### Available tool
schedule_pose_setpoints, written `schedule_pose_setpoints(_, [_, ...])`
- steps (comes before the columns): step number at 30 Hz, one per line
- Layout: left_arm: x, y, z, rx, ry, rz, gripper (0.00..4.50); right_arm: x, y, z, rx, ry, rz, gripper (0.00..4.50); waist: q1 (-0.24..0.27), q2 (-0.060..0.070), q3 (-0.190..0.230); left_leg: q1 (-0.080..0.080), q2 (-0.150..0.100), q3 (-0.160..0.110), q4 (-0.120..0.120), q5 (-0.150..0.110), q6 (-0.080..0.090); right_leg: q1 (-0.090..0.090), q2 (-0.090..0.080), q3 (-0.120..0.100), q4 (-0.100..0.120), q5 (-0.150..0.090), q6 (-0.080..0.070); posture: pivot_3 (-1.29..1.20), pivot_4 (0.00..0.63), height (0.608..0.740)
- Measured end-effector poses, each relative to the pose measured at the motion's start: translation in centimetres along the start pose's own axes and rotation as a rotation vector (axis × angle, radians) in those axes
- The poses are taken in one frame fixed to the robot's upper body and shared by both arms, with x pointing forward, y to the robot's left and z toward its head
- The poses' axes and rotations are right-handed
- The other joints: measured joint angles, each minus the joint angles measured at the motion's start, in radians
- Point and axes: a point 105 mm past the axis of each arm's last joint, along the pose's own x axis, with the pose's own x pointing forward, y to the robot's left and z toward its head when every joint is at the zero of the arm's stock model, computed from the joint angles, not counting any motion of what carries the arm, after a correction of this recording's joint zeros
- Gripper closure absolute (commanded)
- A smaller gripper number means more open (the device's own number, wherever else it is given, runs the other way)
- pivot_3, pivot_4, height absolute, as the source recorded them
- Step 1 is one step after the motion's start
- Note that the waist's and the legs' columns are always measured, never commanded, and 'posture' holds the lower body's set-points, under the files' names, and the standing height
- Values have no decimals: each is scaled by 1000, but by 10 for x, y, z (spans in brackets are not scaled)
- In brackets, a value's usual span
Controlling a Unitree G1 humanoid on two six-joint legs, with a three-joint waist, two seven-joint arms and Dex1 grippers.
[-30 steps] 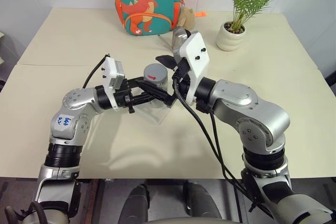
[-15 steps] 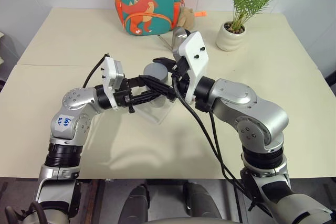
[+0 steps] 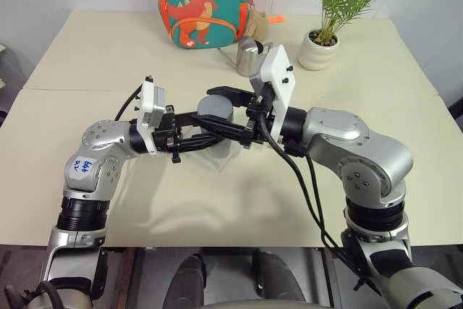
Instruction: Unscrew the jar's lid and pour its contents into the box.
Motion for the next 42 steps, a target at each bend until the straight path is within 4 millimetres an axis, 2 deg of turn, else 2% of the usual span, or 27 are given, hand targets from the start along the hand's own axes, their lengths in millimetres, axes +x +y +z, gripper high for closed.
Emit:
schedule_pose_setpoints(8, [2,-15,-1,-11,22,-194,2651,-11,15,0,-10,9,222,1940,0,0,0,0,0,0,0,0,0,0,0,0,0,0,0,0,150,740])
schedule_pose_setpoints(18, [2,-19,1,2,32,-244,2651,-12,19,0,-26,4,276,1940,1,0,0,0,0,0,0,0,0,0,0,0,0,0,0,0,150,740])
schedule_pose_setpoints(24, [0,-18,1,-10,50,-232,2651,-10,23,-2,-35,17,300,24,0,0,0,0,0,0,0,0,0,0,0,0,0,0,0,0,150,740])
schedule_pose_setpoints(33, [-4,-16,4,-1,68,-213,2651,-6,21,0,-59,5,304,24,0,0,0,0,0,0,0,0,0,0,0,0,0,0,0,0,150,740])
schedule_pose_setpoints(42, [-7,-14,3,26,102,-193,2651,-2,20,11,-97,-12,307,24,1,0,0,0,0,0,0,0,0,0,0,0,0,0,0,0,150,740])
